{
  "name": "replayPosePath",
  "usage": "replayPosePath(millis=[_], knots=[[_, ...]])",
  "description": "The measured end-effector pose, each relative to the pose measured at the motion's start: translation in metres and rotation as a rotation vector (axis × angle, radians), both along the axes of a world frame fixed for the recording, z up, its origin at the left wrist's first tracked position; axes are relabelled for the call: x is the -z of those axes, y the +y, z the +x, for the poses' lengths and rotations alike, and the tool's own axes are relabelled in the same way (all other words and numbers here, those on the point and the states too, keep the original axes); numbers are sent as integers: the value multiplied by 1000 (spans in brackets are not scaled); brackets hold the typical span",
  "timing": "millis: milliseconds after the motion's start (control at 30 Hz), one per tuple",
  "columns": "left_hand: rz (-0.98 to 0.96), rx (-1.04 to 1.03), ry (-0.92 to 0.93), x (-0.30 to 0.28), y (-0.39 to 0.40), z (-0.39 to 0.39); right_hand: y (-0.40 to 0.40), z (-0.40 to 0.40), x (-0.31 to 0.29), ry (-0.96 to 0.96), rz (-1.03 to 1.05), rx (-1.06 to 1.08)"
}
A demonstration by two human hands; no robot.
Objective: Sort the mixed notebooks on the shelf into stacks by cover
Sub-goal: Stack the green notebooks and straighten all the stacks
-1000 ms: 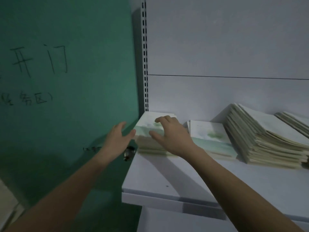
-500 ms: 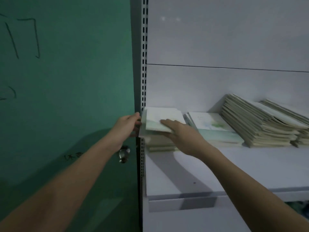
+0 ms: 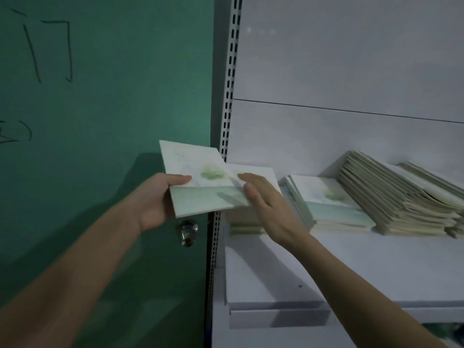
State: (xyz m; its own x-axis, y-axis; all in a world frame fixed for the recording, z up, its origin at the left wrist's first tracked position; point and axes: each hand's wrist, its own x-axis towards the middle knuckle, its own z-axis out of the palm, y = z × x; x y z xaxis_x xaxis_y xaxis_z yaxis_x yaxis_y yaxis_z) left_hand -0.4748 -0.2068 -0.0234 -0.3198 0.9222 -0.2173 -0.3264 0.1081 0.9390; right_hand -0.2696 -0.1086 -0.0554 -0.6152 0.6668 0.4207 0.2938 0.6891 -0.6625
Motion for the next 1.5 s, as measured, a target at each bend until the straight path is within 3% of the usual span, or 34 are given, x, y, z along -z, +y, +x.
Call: replayPosePath(millis=[67, 167, 233, 400, 533, 567, 633, 767, 933, 1033, 1100, 1167, 1233, 1300, 1500], knots=[[18, -102, 2, 0, -6, -9, 9, 7, 3, -18, 61, 111], [18, -205, -26, 4, -10, -16, 14, 10, 2, -564, 255, 77], [18, -230, -18, 6, -10, -13, 14, 10, 4, -701, 374, 72], [34, -262, -29, 14, -16, -20, 16, 15, -8, -432, 404, 182], [13, -231, 34, 20, -24, -20, 23, 10, -23, 120, 184, 360], [13, -207, 25, 22, -25, -16, 20, 6, -29, 176, 194, 375], [12, -156, -6, 23, -23, -7, 8, -4, -36, 128, 308, 311], [74, -80, -89, 26, -17, 1, -35, -25, -23, -298, 449, -79], [83, -43, -230, 32, -16, -13, -45, -32, -8, -375, 496, -151], [33, -30, -173, 27, -17, -16, -46, -36, -9, -416, 460, -193], [3, -83, -77, 29, -17, -21, -41, -37, -15, -329, 338, -104], [19, -123, -63, 30, -20, -27, -20, -31, -12, -303, 353, 99], [53, -160, -80, 30, -24, -34, 2, -19, -2, -497, 340, 217], [73, -197, -86, 28, -26, -39, 12, -9, 13, -673, 266, 234], [82, -213, -111, 29, -21, -34, 14, -3, 19, -712, 312, 238]])
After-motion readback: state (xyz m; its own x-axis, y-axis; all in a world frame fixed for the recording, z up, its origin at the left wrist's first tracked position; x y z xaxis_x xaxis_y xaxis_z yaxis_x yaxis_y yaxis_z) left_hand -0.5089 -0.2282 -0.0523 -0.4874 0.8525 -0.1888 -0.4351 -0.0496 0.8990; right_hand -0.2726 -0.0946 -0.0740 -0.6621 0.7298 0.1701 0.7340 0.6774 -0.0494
